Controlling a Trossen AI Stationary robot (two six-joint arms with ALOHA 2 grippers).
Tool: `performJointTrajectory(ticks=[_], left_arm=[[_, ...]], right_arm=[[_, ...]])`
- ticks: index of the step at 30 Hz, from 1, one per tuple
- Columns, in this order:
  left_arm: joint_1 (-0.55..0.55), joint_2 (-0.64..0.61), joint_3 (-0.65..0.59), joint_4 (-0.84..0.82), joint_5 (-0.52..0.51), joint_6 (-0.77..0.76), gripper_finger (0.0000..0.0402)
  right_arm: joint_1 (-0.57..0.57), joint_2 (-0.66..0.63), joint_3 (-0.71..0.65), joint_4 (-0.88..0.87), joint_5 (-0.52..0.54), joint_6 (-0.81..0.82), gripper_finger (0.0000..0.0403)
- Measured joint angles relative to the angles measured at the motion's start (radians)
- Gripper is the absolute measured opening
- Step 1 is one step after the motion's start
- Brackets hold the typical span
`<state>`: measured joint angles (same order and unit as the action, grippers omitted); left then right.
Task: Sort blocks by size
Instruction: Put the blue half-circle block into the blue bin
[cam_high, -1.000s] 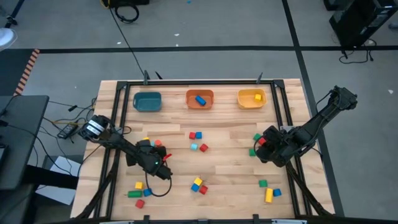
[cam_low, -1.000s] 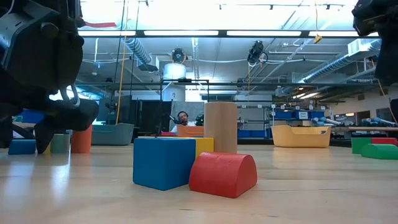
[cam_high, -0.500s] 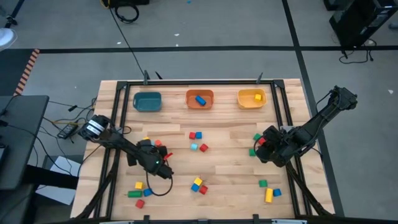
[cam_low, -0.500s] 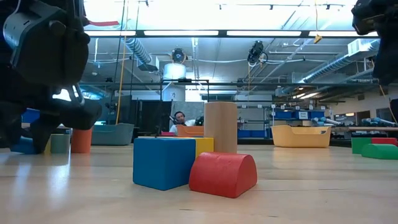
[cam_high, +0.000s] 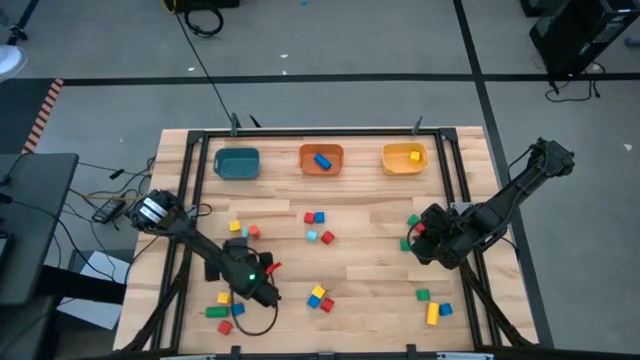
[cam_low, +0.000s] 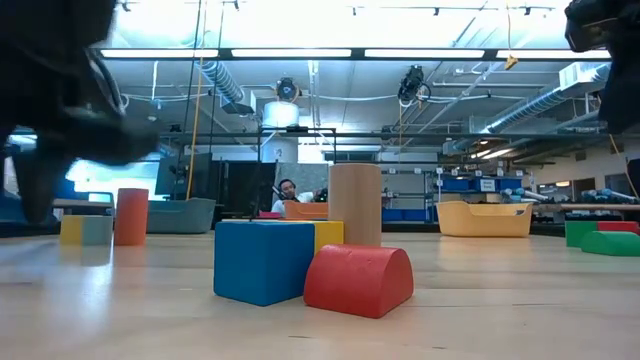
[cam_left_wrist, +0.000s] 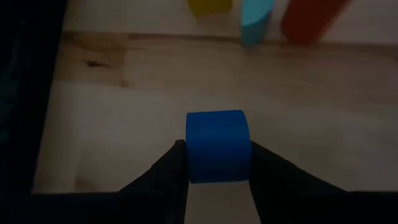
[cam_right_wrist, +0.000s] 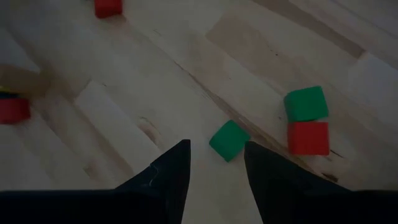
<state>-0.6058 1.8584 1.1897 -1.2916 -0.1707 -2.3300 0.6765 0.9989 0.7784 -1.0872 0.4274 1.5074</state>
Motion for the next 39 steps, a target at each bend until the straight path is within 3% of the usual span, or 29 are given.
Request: performJointTrajectory(ticks=[7, 11, 15, 20, 25, 33, 39], left_arm=[[0.001, -0.011, 0.153, -0.102, -0.063, 0.065, 0.0142], [0.068, -0.054, 0.241, -0.223, -0.129, 0.232, 0.0142], [0.191, -0.162, 0.265, -0.277, -0.180, 0.455, 0.0142], [0.379, -0.311, 0.237, -0.279, -0.312, 0.735, 0.0142], [0.603, -0.417, 0.179, -0.268, -0.356, 0.996, 0.0142], [0.956, -0.445, 0.027, 0.027, -0.308, 1.474, 0.0142], [1.157, -0.401, -0.114, 0.272, -0.190, 1.683, 0.0142]], right_arm=[[0.000, 0.000, 0.000, 0.032, 0.000, -0.045, 0.0166], [0.000, 0.000, 0.000, 0.033, 0.000, -0.045, 0.0166], [0.000, 0.000, 0.000, 0.041, 0.000, -0.035, 0.0166], [0.000, 0.000, 0.000, 0.046, 0.021, 0.023, 0.0166], [-0.014, 0.000, 0.000, 0.048, 0.035, 0.092, 0.0165], [-0.070, 0.000, 0.000, 0.056, 0.040, 0.194, 0.0165], [-0.111, 0.001, 0.000, 0.062, 0.061, 0.250, 0.0165]])
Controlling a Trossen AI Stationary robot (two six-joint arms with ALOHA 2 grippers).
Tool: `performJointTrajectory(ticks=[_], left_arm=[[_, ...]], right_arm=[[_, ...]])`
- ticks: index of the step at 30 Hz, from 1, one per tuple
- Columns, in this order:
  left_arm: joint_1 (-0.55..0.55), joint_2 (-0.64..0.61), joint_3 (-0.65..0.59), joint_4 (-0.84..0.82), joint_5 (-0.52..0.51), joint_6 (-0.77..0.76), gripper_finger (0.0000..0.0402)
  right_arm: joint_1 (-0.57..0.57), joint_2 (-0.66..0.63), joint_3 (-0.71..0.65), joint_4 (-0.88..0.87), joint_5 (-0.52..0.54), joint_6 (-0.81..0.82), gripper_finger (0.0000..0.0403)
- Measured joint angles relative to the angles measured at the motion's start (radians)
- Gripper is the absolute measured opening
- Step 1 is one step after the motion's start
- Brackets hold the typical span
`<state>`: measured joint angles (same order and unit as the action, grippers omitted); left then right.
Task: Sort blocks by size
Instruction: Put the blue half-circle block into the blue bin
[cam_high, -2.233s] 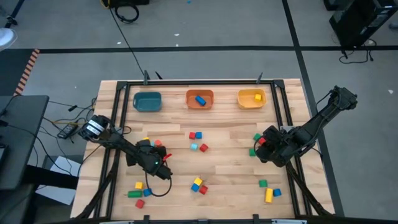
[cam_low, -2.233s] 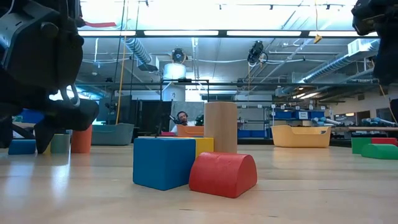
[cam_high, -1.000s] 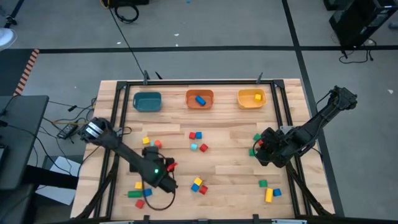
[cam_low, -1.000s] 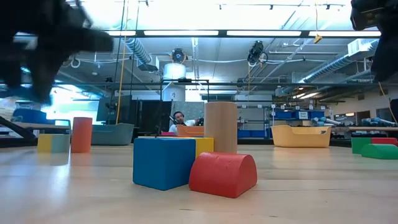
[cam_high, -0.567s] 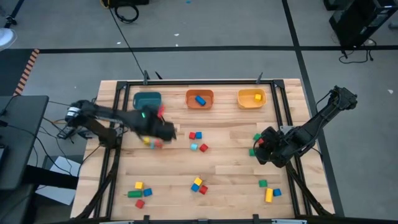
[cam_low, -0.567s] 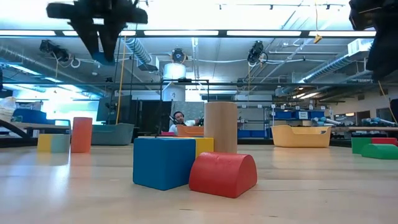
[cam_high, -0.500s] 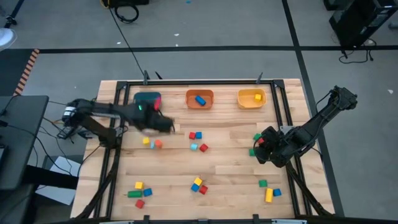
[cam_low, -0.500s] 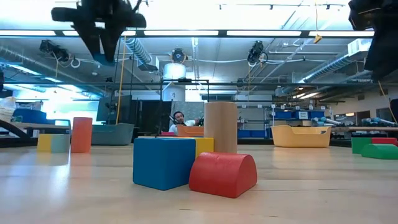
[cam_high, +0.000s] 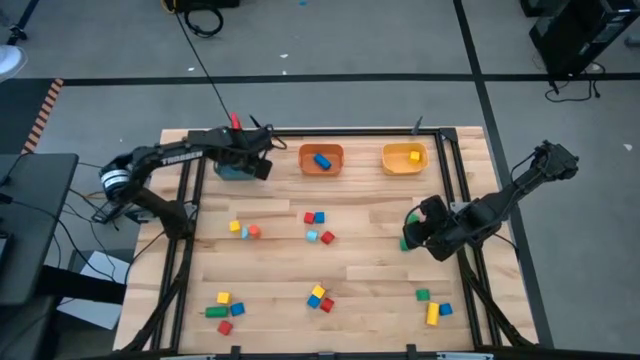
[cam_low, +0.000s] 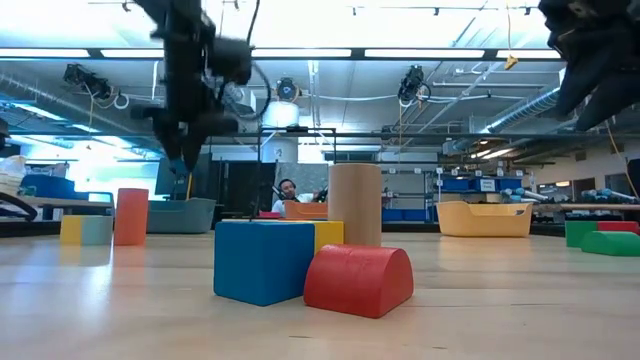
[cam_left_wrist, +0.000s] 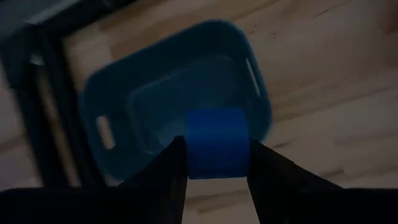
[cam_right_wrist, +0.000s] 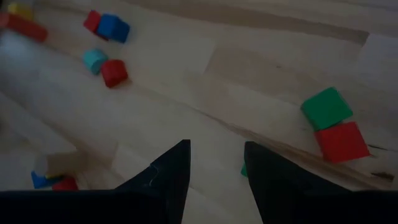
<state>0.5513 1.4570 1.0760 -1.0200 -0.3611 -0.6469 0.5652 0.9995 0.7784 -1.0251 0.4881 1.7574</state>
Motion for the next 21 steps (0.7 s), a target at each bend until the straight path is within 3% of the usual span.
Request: performJointTrajectory(ticks=[5, 16, 21], left_arm=[[0.117, 0.035, -0.098, 0.123, 0.086, 0.084, 0.0143], [0.210, 0.044, -0.124, 0.195, 0.069, 0.123, 0.0145], [0.229, 0.045, -0.124, 0.208, 0.063, 0.123, 0.0176]], right_arm=[[-0.043, 0.000, 0.000, 0.000, 0.006, 0.021, 0.0165], [-0.150, 0.000, 0.000, -0.001, 0.018, 0.004, 0.0165], [-0.184, 0.000, 0.000, -0.001, 0.018, -0.012, 0.0165]])
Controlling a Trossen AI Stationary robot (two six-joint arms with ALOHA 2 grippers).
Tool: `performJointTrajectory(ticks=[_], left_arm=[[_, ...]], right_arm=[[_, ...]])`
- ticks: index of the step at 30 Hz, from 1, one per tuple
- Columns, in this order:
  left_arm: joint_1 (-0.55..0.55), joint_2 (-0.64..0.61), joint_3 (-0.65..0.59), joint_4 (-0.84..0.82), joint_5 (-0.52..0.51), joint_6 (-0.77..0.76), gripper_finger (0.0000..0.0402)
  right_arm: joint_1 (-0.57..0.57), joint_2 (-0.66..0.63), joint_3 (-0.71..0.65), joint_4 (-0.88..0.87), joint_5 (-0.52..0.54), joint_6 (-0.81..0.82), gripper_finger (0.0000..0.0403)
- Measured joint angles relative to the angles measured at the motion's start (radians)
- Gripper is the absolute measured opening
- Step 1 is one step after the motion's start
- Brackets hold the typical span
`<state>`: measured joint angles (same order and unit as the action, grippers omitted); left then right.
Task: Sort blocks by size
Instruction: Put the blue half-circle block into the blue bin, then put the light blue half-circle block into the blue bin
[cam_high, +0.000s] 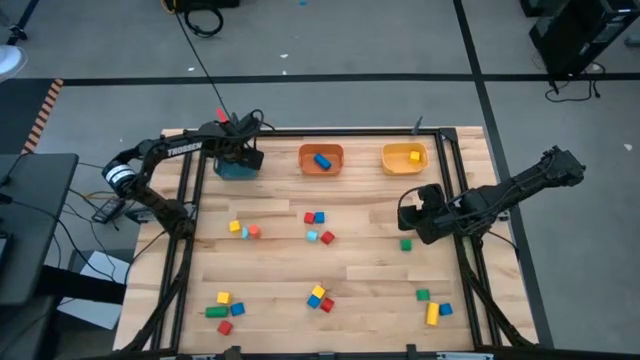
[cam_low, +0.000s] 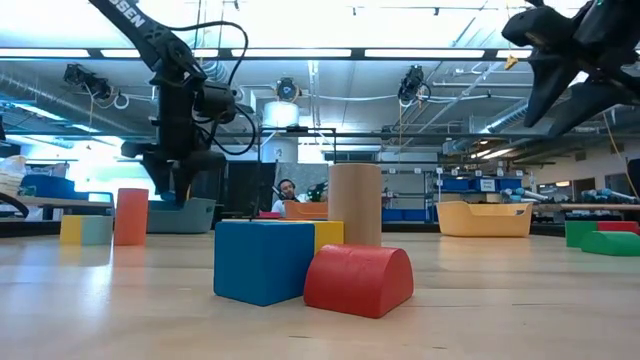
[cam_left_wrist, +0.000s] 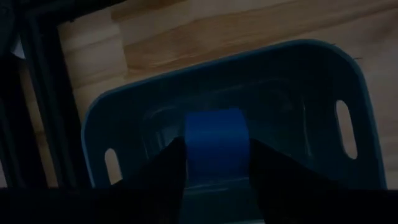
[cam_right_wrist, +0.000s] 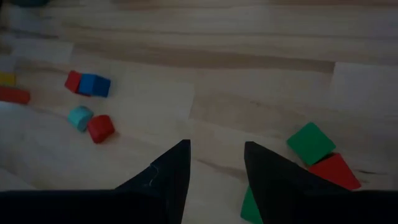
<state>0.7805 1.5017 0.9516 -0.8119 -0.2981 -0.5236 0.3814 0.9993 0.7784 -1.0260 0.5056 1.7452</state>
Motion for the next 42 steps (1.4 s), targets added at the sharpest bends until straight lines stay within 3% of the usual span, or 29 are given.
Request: performJointTrajectory(ticks=[9, 13, 22, 28, 35, 42], left_arm=[[0.007, 0.000, 0.002, 0.016, -0.001, 0.080, 0.0246], [0.002, -0.012, 0.002, -0.007, 0.009, 0.067, 0.0252], [-0.096, -0.125, 0.002, -0.044, 0.146, 0.033, 0.0252], [-0.235, -0.252, 0.002, -0.087, 0.163, -0.008, 0.0252], [-0.483, -0.395, 0.002, -0.097, 0.159, -0.088, 0.0252], [-0.719, -0.416, 0.002, -0.119, 0.157, -0.075, 0.0252]], right_arm=[[-0.026, 0.000, 0.000, 0.002, 0.000, -0.039, 0.0165], [-0.026, 0.000, 0.000, 0.003, -0.007, -0.055, 0.0165], [-0.026, 0.000, 0.000, 0.008, -0.052, -0.126, 0.0166], [-0.026, 0.000, 0.000, 0.012, -0.085, -0.201, 0.0166], [-0.026, 0.000, 0.000, 0.014, -0.089, -0.273, 0.0166], [-0.026, 0.000, 0.000, 0.019, -0.089, -0.316, 0.0166]])
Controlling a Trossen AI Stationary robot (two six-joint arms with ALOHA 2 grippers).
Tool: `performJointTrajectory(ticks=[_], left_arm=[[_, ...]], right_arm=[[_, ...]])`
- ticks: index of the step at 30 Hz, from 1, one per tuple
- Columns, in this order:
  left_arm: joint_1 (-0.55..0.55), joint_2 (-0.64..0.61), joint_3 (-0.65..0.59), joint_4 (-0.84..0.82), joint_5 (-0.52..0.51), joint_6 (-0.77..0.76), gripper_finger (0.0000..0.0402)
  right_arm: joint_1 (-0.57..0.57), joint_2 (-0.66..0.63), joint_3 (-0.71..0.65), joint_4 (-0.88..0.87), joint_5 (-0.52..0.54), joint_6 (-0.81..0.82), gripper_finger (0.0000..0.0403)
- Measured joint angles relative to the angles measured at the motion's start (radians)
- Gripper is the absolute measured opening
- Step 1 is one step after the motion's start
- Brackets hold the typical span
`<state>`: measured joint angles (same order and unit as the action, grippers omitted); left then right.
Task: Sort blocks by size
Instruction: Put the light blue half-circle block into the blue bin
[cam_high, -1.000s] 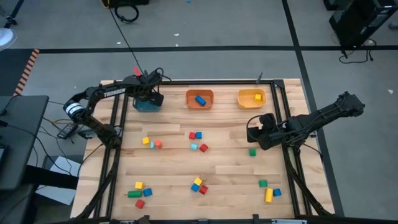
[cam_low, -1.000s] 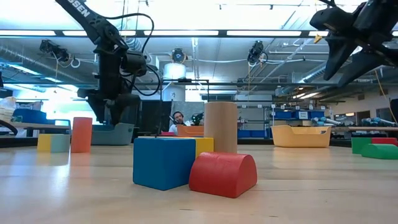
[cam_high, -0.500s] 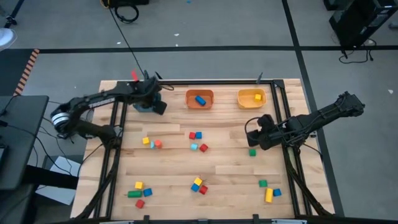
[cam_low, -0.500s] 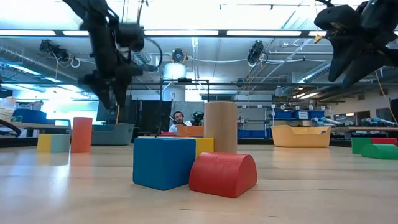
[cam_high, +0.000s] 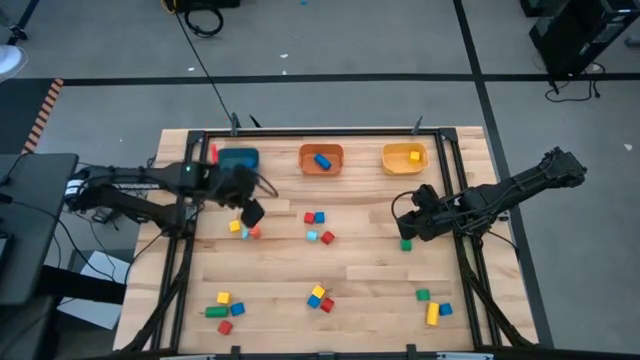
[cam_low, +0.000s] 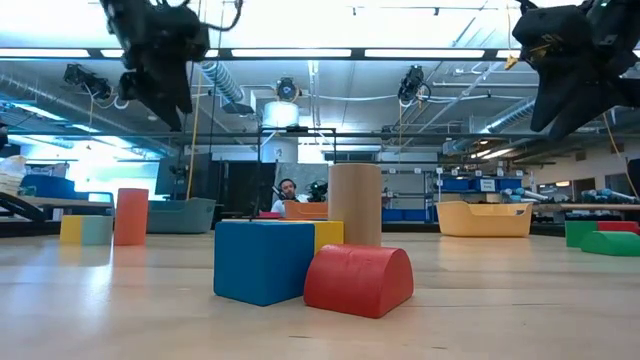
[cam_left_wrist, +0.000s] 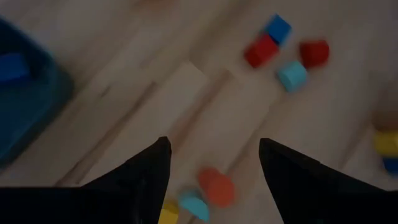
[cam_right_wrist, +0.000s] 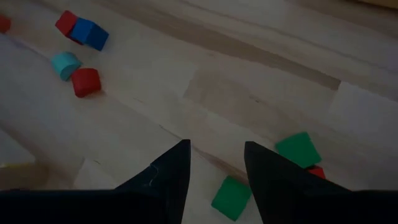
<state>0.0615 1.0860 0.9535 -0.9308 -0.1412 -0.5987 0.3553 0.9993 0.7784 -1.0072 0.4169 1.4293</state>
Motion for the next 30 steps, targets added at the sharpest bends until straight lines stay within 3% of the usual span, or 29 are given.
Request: performJointTrajectory(ticks=[5, 16, 24, 30], left_arm=[[-0.092, 0.018, 0.000, -0.034, -0.004, 0.049, 0.0252], [-0.164, 0.066, -0.020, -0.105, -0.001, 0.138, 0.0252], [-0.212, 0.065, -0.163, -0.102, 0.022, 0.146, 0.0252], [-0.226, 0.065, -0.268, 0.023, 0.022, 0.188, 0.0252]], right_arm=[[0.000, 0.000, 0.000, 0.005, 0.000, -0.001, 0.0166], [0.000, 0.000, 0.000, 0.054, 0.000, -0.015, 0.0166], [0.000, 0.000, 0.000, 0.057, 0.000, -0.008, 0.0166], [-0.017, 0.000, 0.000, 0.067, 0.007, -0.008, 0.0166]])
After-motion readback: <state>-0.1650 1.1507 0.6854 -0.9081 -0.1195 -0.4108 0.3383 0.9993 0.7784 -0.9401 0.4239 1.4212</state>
